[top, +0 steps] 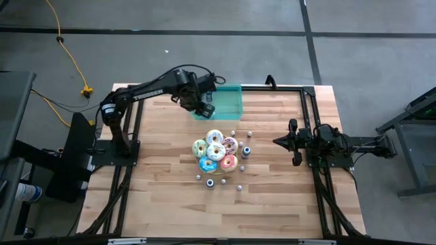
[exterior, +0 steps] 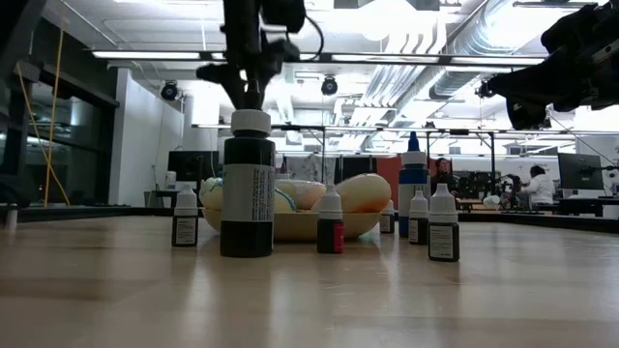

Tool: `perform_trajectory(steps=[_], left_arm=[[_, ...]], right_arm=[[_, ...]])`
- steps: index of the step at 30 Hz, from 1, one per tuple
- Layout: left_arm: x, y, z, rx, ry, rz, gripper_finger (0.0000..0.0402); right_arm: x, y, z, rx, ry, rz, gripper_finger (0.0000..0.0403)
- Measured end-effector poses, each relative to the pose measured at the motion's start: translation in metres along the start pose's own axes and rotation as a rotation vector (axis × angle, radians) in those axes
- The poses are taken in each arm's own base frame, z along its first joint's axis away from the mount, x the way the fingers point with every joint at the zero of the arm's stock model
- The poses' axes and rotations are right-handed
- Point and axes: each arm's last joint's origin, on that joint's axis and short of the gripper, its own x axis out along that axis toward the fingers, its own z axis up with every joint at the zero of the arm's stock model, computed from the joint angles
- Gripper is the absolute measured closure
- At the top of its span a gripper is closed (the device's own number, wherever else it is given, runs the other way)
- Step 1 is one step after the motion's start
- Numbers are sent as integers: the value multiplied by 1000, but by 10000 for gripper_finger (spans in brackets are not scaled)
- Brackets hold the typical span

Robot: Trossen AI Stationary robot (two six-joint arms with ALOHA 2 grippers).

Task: Pick & Place food coloring
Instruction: Put the small black food coloring bottle into the green container

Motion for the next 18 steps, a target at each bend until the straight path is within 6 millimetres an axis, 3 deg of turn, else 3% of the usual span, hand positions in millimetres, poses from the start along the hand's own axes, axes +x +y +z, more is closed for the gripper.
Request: perform_trajectory(steps=[18], left_arm=[[-42,-44,-93,-37,20,3,261]], right_arm=[[0,0,0,0,0,0,402]])
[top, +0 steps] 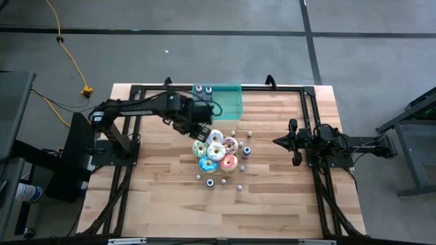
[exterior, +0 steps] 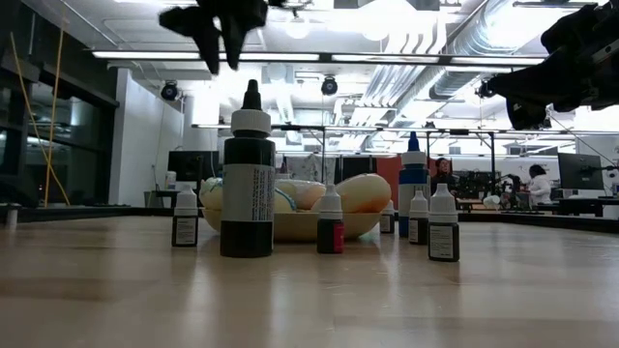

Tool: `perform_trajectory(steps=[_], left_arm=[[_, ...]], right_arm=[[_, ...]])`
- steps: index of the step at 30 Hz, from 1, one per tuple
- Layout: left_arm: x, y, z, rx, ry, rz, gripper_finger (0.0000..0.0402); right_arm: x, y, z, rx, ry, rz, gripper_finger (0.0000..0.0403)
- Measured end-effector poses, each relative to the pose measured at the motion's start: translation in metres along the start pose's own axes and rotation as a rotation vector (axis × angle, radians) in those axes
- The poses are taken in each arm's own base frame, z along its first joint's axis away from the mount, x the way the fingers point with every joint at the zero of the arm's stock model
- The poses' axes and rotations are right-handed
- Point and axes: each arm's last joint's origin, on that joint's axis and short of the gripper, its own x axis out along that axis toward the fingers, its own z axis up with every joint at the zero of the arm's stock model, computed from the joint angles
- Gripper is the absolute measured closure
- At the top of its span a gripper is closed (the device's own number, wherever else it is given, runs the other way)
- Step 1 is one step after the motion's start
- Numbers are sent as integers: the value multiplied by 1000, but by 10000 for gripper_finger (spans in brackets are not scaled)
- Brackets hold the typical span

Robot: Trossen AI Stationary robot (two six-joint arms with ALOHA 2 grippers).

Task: Pick & Place food coloring
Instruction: Put the small black food coloring bottle into the green container

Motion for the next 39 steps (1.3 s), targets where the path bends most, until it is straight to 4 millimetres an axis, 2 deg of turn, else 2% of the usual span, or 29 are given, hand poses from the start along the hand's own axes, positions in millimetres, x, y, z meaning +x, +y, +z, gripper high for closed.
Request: perform_trajectory(steps=[8,15,25,31,39], left_arm=[[-16,-9,-46,68,24,5,261],[-23,-22,-85,203,-29,-3,261],[-18,-38,-127,350,-103,21,261],[-4,-50,-142,544,-143,26,261],[55,-57,-155,857,-74,-54,261]], right_arm=[[0,0,0,0,0,0,402],[0,0,0,0,0,0,402],[0,0,0,0,-1,0,402],[0,0,0,0,0,0,402],[0,0,0,0,-1,0,402]])
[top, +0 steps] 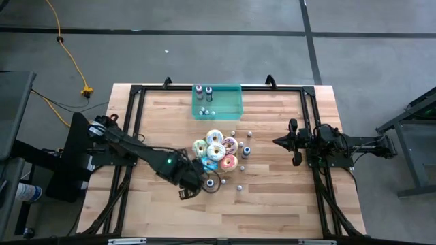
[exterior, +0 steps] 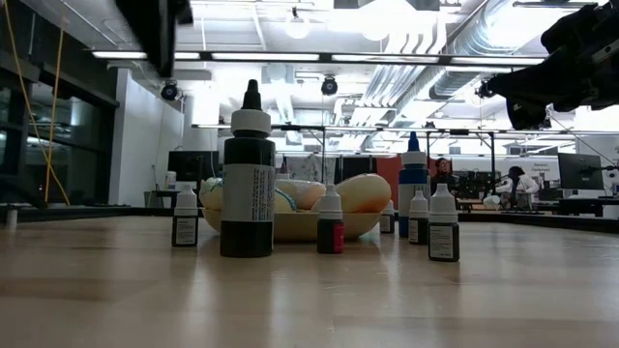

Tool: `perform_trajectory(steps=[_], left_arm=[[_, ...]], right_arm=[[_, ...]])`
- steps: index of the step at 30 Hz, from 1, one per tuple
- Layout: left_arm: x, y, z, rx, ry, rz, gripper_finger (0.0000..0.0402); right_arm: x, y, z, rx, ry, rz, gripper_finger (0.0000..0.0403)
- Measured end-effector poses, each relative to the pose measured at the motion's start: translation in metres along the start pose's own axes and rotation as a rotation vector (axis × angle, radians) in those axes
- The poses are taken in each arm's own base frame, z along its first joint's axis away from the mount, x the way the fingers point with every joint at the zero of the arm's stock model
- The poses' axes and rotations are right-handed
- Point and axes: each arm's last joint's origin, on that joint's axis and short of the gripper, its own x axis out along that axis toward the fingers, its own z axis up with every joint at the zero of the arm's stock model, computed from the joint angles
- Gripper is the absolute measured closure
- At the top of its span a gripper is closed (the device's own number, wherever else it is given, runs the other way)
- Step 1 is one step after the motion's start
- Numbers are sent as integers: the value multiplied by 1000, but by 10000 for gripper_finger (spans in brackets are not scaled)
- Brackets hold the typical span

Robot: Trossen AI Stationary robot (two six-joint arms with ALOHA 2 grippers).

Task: Pick & Place food coloring
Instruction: Put the small black food coloring bottle into the green container

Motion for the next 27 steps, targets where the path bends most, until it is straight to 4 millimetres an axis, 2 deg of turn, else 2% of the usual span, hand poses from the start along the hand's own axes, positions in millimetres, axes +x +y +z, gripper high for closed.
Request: perform_trajectory(steps=[6,11,21,27], left_arm=[[37,6,-5,217,3,-19,261],[57,13,-7,378,11,-46,261],[78,27,0,535,-44,-79,261],[86,25,-2,643,-89,-134,261]], right_arm=[[0,0,0,0,0,0,402],[0,0,0,0,0,0,402],[0,0,0,0,0,0,402],[0,0,0,0,0,0,402]])
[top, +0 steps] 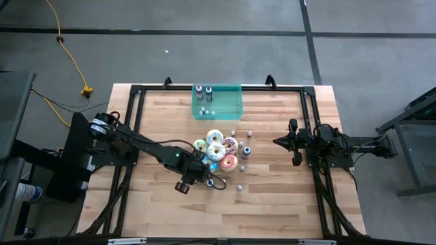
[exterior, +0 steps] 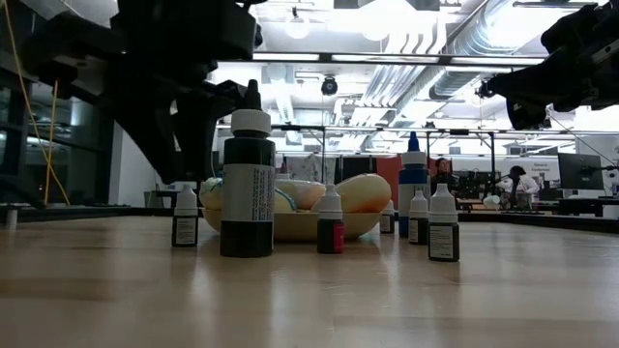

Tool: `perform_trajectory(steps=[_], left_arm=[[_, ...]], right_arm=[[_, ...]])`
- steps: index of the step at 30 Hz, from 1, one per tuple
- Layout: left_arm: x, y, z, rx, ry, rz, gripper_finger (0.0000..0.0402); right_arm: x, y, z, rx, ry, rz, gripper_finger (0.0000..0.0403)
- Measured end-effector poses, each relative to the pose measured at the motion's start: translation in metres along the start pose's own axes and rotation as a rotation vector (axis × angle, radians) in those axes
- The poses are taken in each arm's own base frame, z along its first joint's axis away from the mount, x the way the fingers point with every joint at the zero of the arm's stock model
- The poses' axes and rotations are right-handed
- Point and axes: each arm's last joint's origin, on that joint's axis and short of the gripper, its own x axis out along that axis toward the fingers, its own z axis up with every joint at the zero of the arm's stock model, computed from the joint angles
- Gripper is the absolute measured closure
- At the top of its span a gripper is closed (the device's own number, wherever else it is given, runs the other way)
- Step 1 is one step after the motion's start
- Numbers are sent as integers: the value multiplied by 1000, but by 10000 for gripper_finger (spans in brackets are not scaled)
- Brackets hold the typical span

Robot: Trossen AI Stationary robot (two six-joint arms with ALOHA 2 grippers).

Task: Pick & Place food coloring
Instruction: Put the small black food coloring bottle into the green container

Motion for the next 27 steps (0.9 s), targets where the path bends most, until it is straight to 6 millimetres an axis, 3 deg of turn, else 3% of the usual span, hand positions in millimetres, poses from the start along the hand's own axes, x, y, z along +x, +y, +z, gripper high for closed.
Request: perform_trajectory(steps=[27], left_arm=[[19,-2,-1,35,-45,-16,261]], right_arm=[[0,0,0,0,1,0,402]])
